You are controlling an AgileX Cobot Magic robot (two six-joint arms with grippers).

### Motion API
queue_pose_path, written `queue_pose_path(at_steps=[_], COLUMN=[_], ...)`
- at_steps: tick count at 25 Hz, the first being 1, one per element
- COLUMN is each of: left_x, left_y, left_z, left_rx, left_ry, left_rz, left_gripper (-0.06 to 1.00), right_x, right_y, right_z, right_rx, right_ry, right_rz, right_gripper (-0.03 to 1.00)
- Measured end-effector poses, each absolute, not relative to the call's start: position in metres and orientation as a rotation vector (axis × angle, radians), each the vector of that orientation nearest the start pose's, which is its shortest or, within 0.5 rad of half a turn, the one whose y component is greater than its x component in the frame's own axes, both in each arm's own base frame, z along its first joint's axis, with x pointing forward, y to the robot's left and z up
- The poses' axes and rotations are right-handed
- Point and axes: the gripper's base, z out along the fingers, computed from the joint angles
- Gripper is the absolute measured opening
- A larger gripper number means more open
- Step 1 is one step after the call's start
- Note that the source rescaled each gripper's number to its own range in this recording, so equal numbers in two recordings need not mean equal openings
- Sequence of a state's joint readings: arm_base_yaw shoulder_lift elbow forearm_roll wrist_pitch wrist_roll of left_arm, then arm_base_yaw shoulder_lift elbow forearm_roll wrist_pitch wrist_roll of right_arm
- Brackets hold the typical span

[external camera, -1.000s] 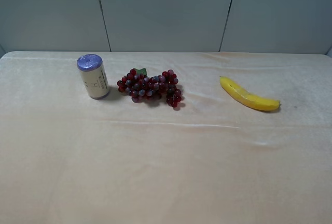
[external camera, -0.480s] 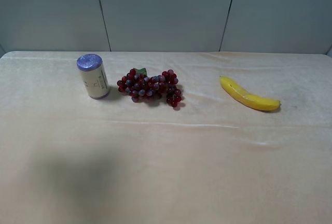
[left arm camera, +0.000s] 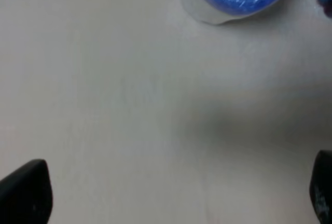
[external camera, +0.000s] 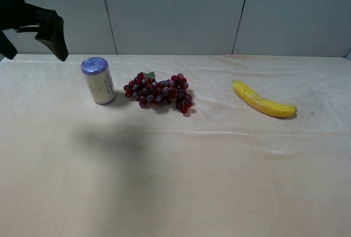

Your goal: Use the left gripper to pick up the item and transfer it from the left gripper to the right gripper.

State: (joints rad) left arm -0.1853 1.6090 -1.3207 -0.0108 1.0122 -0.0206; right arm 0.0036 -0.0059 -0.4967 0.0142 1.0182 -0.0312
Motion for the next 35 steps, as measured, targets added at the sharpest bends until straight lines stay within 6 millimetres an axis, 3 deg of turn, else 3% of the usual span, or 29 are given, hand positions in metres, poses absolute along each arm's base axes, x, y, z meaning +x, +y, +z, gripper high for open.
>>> queue_pose_path(at_steps=[13, 23, 29, 32, 34, 35], left_x=[0.386, 0.411, 0.415, 0.417, 0.418, 0.418], left_y=[-0.103, -0.124, -0.125, -0.126, -0.126, -0.126], left_z=[0.234, 0.176, 0.160, 0.162, 0.162, 0.162], left_rx=[0.310, 0.334, 0.331, 0.328, 0.328, 0.327], left_ry=[2.864, 2.918, 2.928, 2.908, 2.904, 2.900], left_rz=[-0.008, -0.005, -0.003, -0.010, -0.011, -0.012], left_gripper=[0.99, 0.99, 0.97, 0.78, 0.44, 0.20], right_x=[-0.004, -0.004, -0.004, -0.004, -0.004, -0.004], right_y=[0.001, 0.001, 0.001, 0.001, 0.001, 0.001], right_z=[0.280, 0.280, 0.280, 0.280, 0.280, 0.280], right_rx=[-0.035, -0.034, -0.034, -0.034, -0.034, -0.034], right_ry=[2.000, 2.000, 2.000, 2.000, 2.000, 2.000], right_rz=[-0.001, 0.000, 0.000, 0.000, 0.000, 0.000], right_gripper=[1.00, 1.00, 1.00, 1.00, 1.00, 1.00])
